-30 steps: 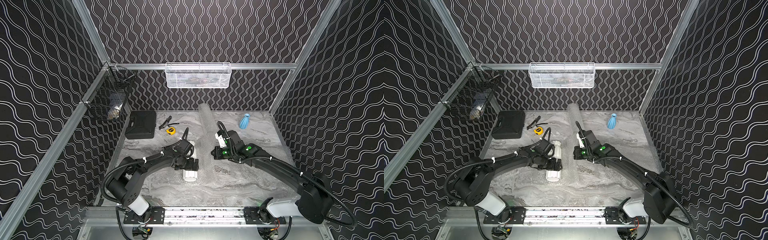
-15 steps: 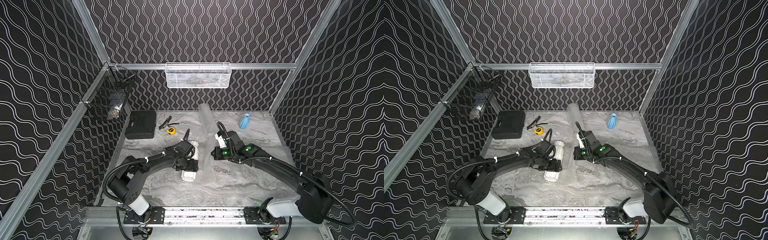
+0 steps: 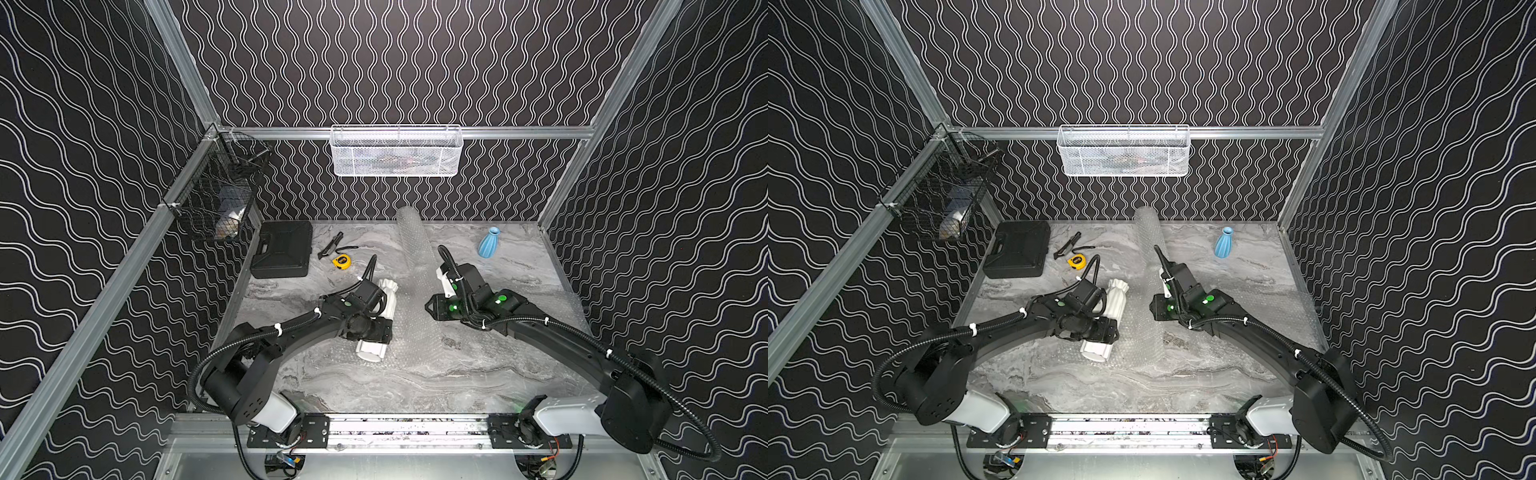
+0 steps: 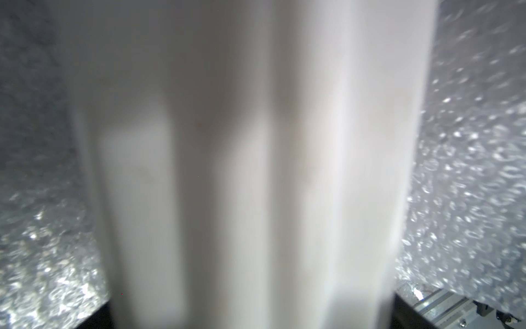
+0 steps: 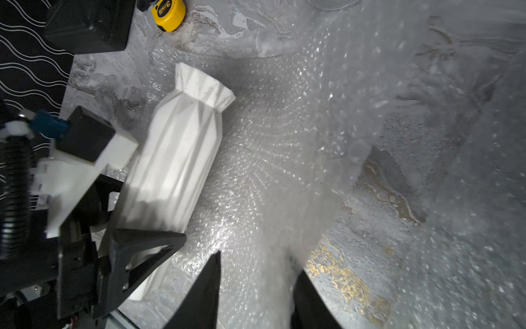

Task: Unwrap the vase from the bubble wrap
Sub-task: Pick up the vase from the bubble wrap.

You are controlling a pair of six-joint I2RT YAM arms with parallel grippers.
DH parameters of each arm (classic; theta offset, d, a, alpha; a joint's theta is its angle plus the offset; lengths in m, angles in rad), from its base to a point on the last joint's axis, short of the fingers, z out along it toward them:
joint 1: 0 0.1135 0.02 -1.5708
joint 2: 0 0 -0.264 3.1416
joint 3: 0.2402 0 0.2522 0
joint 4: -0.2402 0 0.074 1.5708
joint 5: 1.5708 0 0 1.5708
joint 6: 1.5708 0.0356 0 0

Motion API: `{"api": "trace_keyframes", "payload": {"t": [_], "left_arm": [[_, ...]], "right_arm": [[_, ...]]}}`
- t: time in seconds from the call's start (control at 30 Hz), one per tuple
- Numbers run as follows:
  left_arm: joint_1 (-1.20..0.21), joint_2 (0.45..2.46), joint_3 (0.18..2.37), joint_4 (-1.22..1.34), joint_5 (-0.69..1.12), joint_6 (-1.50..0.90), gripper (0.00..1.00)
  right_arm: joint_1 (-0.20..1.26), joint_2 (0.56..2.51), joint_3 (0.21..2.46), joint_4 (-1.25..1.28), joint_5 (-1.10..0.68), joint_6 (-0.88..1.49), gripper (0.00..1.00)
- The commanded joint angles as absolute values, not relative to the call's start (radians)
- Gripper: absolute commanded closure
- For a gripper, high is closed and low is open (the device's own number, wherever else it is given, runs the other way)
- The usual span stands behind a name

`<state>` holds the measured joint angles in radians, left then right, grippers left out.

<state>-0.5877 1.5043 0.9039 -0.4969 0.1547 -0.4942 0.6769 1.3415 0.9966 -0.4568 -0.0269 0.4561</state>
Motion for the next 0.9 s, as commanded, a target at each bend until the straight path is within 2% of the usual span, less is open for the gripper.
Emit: {"api": "trace_keyframes", "payload": {"t": [0.0, 0.03, 0.13, 0.5, 0.67, 0.87], "left_arm": [[-0.589, 1.475, 0.905, -0.456, 0.143, -0.453, 0.27], [-0.589, 1.469, 0.907, -0.453, 0.141, -0.448, 0.27], [-0.589, 1.453, 0.91, -0.451, 0.135, -0.439, 0.27], [-0.593, 1.374, 0.896, -0.397, 0.133, -0.393, 0.27], [-0.598, 1.345, 0.878, -0.34, 0.137, -0.374, 0.27], [-0.612, 1.315, 0.868, -0.269, 0.191, -0.364, 0.27]], "right_arm": [[0.676, 1.329, 0.997, -0.499, 0.064, 0.464, 0.49], [0.677, 1.33, 0.998, -0.508, 0.084, 0.471, 0.45], [0.677, 1.338, 1.007, -0.537, 0.144, 0.496, 0.4], [0.676, 1.368, 1.028, -0.575, 0.242, 0.554, 0.31], [0.648, 1.326, 0.975, -0.438, 0.037, 0.531, 0.27], [0.546, 1.298, 0.901, -0.188, -0.378, 0.57, 0.24]]}}
